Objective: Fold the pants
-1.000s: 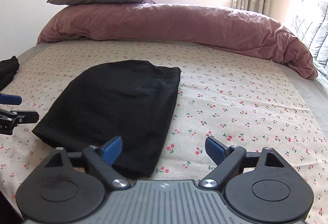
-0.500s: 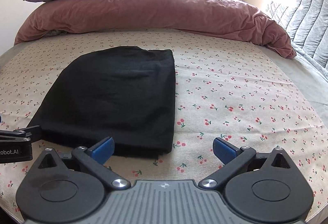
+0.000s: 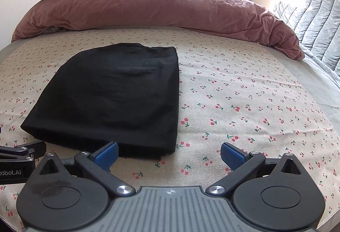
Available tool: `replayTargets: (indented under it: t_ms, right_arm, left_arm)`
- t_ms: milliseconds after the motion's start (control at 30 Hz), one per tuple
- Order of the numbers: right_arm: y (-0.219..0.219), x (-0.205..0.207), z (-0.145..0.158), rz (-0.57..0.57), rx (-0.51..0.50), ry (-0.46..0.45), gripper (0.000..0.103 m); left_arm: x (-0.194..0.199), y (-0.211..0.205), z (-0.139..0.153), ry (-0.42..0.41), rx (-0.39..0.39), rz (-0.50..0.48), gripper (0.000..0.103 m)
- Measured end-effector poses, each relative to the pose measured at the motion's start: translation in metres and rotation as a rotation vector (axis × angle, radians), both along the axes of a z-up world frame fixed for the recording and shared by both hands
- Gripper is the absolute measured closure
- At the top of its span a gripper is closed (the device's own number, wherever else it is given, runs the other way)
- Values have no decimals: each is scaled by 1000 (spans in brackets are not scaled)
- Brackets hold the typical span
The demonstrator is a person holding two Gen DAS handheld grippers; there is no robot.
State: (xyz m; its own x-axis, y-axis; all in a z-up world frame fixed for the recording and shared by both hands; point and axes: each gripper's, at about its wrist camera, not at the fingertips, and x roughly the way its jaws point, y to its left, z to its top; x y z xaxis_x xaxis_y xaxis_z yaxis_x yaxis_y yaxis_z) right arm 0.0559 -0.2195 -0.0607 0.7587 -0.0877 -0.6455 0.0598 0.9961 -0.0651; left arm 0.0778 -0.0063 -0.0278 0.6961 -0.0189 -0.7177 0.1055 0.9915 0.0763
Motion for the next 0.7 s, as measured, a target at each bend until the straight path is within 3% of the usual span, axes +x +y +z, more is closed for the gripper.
replayTargets:
  t_ms: [700]
  right_arm:
    - [4, 0, -2, 10, 5, 8, 1]
  left_arm:
    - [-2, 1, -1, 14, -18, -13, 0]
